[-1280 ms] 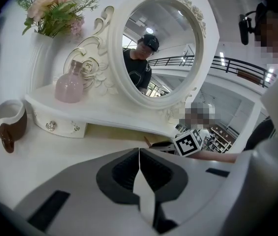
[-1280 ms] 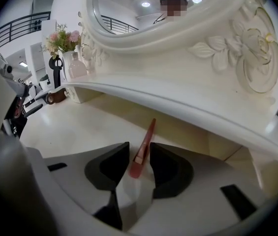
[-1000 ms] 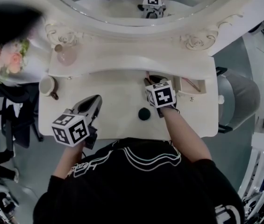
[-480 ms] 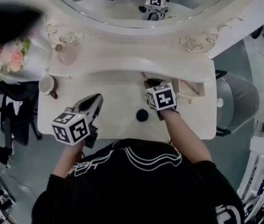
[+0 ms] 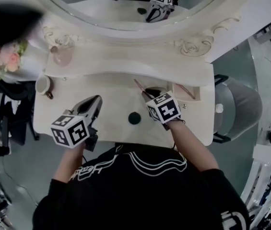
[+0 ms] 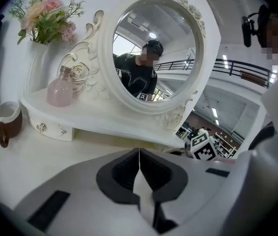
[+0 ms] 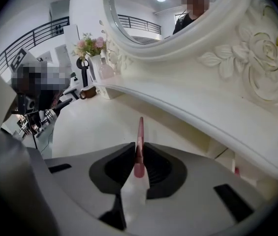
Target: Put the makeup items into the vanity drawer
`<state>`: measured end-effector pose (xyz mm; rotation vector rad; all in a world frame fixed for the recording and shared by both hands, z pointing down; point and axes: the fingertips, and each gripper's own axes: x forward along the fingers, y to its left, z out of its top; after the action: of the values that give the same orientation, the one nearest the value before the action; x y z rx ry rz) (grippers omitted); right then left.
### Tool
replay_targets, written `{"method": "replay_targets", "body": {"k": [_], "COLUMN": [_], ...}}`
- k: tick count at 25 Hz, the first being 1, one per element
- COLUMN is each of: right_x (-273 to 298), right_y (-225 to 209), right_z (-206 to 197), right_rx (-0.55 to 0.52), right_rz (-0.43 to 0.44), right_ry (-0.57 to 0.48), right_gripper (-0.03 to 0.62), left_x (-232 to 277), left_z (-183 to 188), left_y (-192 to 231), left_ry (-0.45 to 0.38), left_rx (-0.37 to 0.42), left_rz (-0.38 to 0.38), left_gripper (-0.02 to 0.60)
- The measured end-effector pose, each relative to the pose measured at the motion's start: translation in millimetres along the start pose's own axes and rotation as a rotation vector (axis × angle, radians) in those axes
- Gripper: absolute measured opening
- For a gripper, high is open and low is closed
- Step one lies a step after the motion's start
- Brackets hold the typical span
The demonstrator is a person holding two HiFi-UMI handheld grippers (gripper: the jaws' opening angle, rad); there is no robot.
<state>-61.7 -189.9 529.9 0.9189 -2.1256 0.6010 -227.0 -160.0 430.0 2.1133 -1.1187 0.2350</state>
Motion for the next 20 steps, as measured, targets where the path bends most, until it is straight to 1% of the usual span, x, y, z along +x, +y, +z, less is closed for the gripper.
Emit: {"method": "replay_targets", "body": {"k": [5, 9, 15, 20], "right_x": [-30, -58, -98, -124], "right_y": [9, 22, 20, 4], "right_z": [2, 14, 23, 21], "right_rx": [-0.031, -0.074, -0.135, -0.154], "right_rz": [0.097, 0.168, 0.171, 0.142], "right_ry": [-0.021, -0.066, -0.132, -0.164], "right_gripper": [0.074, 0.072, 0.072, 0.072], "left_x": [9, 14, 20, 25], "left_z": [-5, -7, -9, -7], "left_y": [-23, -39, -65, -86], "left_ry": [0.004, -0.001, -0.008, -0.02], "left_rx": [0.001, 0.008, 0.035, 0.056], "left_rz": [0.001, 0.001, -0.003, -0.013], "left_gripper": [0.026, 0.026, 0.025, 0.026]}}
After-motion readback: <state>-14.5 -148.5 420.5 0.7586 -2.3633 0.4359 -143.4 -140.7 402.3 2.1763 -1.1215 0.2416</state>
